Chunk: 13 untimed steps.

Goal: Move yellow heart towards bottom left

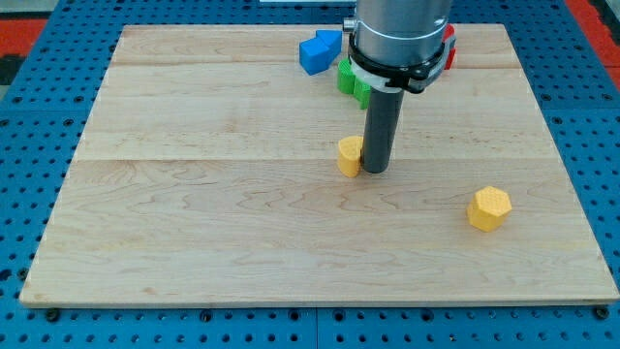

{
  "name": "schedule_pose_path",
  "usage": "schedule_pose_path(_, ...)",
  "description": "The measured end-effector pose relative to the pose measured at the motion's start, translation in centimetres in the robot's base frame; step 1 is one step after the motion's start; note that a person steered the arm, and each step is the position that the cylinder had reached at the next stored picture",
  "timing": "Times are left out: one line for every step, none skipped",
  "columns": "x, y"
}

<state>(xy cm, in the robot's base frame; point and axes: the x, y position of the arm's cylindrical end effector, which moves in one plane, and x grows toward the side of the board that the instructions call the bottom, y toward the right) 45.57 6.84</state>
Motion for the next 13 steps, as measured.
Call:
schedule_pose_path(0.0,-0.8)
schedule_pose_path(0.0,-1.2)
schedule_pose_path(0.0,-1.2)
schedule_pose_path(-0.2,-1.2)
schedule_pose_path(-0.2,-1.2)
schedule_pose_path(-0.2,-1.2)
schedule_pose_path(0.0,-2.9)
schedule_pose_path(0.9,-9.8)
schedule_pose_path(-0.5,-7.1)
schedule_pose_path(-1.3,-2.3)
schedule_pose_path(-2.8,-2.0)
schedule_pose_path(-5.2,-8.1)
schedule_pose_path(-2.6,-15.6)
